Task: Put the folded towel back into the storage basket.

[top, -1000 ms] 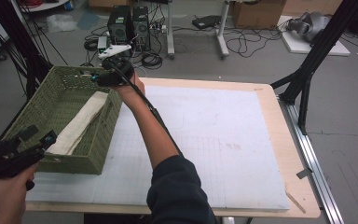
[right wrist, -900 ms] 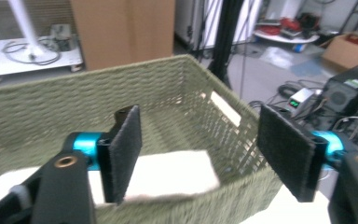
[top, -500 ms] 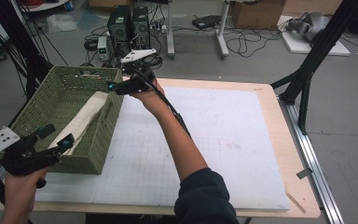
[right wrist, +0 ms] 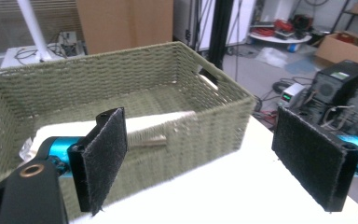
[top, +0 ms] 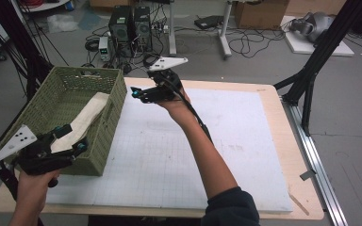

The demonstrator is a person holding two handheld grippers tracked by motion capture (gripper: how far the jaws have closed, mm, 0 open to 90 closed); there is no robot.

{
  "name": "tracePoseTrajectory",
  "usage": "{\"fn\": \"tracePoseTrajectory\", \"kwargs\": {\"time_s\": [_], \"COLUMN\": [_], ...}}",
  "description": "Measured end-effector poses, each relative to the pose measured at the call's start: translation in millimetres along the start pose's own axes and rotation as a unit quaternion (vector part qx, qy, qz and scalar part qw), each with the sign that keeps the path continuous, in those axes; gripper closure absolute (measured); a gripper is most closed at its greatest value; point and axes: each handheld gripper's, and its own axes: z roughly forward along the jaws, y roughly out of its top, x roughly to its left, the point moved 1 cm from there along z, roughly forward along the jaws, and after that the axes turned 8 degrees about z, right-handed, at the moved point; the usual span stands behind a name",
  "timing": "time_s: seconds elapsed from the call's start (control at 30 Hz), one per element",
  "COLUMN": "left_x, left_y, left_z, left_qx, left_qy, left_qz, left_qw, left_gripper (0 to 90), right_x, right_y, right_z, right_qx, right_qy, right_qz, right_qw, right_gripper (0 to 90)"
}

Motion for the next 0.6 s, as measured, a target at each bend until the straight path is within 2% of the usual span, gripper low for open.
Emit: {"fn": "tracePoseTrajectory", "kwargs": {"time_s": [0.17, 0.33, 0.6], "left_x": [-6.8, -15.1, -25.3], "left_y": [0.5, 0.4, -2.3], "left_z": [8.3, 20.5, 39.7], "left_qx": [-0.015, -0.008, -0.006], "left_qy": [-0.015, -0.029, -0.063], "left_qz": [0.017, 0.023, 0.011], "left_qw": [0.9996, 0.9993, 0.9979], "left_gripper": [19.0, 19.0, 18.9], "right_x": [-5.1, -10.1, -16.6], "right_y": [-17.5, -36.0, -64.1], "right_z": [-30.7, -58.9, -103.9], "right_qx": [-0.001, 0.002, -0.004], "right_qy": [-0.02, -0.04, -0.074], "right_qz": [-0.002, -0.003, 0.01], "right_qw": [0.9998, 0.9992, 0.9972], "right_gripper": [17.0, 17.0, 17.0]}}
